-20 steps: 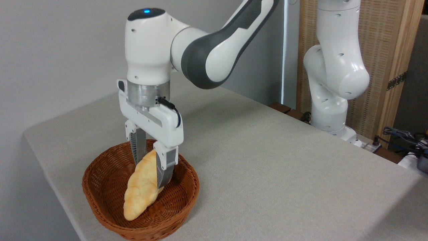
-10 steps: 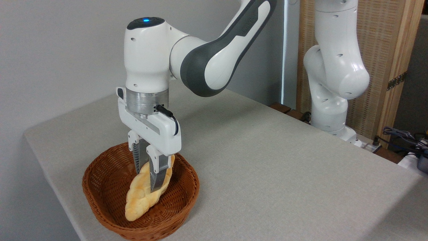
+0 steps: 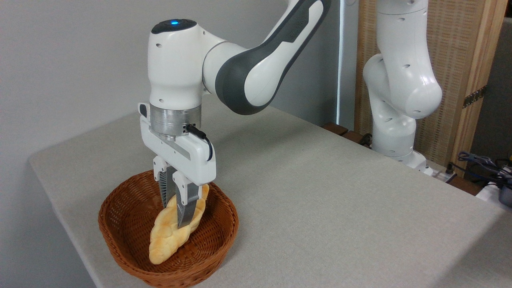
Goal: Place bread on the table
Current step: 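Lower the open gripper around the bread roll and close on it, then lift the gripped bread roll up out of the wicker basket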
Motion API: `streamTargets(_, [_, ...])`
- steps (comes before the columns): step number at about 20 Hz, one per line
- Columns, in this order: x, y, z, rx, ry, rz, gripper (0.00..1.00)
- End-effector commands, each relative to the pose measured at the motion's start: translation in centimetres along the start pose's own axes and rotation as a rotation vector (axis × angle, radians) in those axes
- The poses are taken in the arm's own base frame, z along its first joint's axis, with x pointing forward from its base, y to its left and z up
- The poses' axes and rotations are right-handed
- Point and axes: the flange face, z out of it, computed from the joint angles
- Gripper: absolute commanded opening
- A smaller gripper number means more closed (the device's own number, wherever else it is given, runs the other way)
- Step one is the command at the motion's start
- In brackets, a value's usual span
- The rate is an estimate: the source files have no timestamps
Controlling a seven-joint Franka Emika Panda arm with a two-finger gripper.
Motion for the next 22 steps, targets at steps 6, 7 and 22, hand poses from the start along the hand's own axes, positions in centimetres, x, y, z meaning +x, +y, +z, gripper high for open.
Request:
streamTargets(6, [-0.7, -1.9, -3.8, 0.0, 0.03, -0.04, 0.28])
streamTargets(7, [-0.9, -1.9, -4.3, -0.006, 0.03, -0.04, 0.28])
streamTargets(22, [-5.6, 2.6, -9.7, -0.327, -0.165, -0.026, 0.37])
